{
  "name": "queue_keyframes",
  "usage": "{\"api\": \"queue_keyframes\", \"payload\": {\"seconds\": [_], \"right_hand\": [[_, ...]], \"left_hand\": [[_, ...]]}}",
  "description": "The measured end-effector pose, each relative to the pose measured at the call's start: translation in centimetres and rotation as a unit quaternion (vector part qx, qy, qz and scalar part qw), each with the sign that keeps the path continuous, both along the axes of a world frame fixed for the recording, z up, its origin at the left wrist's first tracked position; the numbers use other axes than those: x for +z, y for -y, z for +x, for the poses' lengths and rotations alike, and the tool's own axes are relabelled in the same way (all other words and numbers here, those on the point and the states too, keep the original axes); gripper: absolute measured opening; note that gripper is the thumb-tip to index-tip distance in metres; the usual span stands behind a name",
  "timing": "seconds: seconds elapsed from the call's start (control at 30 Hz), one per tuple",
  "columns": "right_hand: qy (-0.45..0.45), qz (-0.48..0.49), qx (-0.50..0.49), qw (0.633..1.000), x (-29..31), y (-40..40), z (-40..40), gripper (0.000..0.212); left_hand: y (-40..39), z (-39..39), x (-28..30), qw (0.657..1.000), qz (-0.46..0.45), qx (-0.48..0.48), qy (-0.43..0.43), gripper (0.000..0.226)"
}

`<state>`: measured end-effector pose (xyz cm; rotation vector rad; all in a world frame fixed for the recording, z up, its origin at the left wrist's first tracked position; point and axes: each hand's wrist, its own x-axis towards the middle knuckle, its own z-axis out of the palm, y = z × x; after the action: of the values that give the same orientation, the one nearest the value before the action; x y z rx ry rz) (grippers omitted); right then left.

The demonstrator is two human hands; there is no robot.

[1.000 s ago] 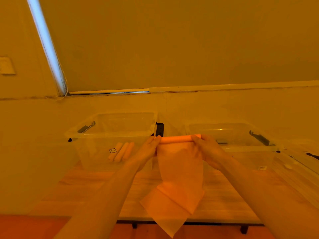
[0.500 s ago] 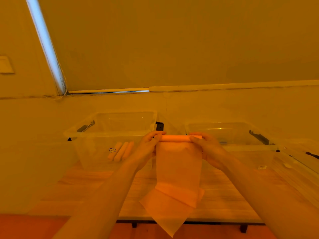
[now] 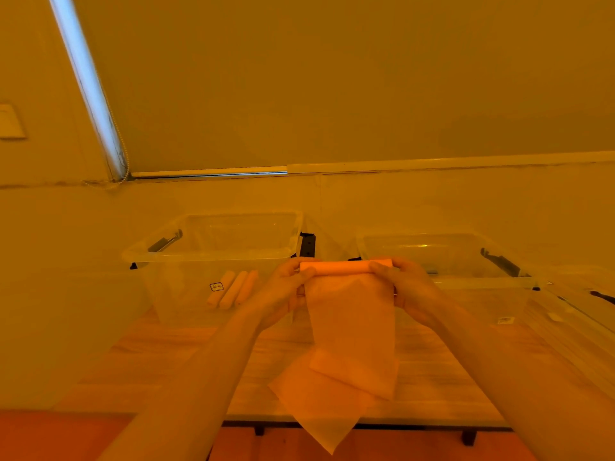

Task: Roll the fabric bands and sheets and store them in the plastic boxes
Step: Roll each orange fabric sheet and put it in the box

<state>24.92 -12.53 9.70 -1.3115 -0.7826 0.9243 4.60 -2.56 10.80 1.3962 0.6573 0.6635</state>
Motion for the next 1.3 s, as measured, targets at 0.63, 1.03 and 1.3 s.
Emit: {"api": "queue_keyframes", "payload": {"seconds": [0.63,1.03,1.3], "right_hand": [[0.039,0.017,-0.018,0.999,-0.6,0.1,-0.3,0.023],[-0.041,-0.003,0.003,0.999,0.0,0.5,-1.1,0.025],[-0.060,-0.012,0.001,0.998,0.0,0.5,-1.0,0.028]], "left_hand": [[-0.6,0.3,-0.6,0.996,0.053,0.051,-0.048,0.028],[-0.7,-0.2,-0.9,0.997,0.071,0.032,-0.028,0.031],[-1.0,0.2,-0.8,0.996,0.067,0.052,-0.039,0.030]]}}
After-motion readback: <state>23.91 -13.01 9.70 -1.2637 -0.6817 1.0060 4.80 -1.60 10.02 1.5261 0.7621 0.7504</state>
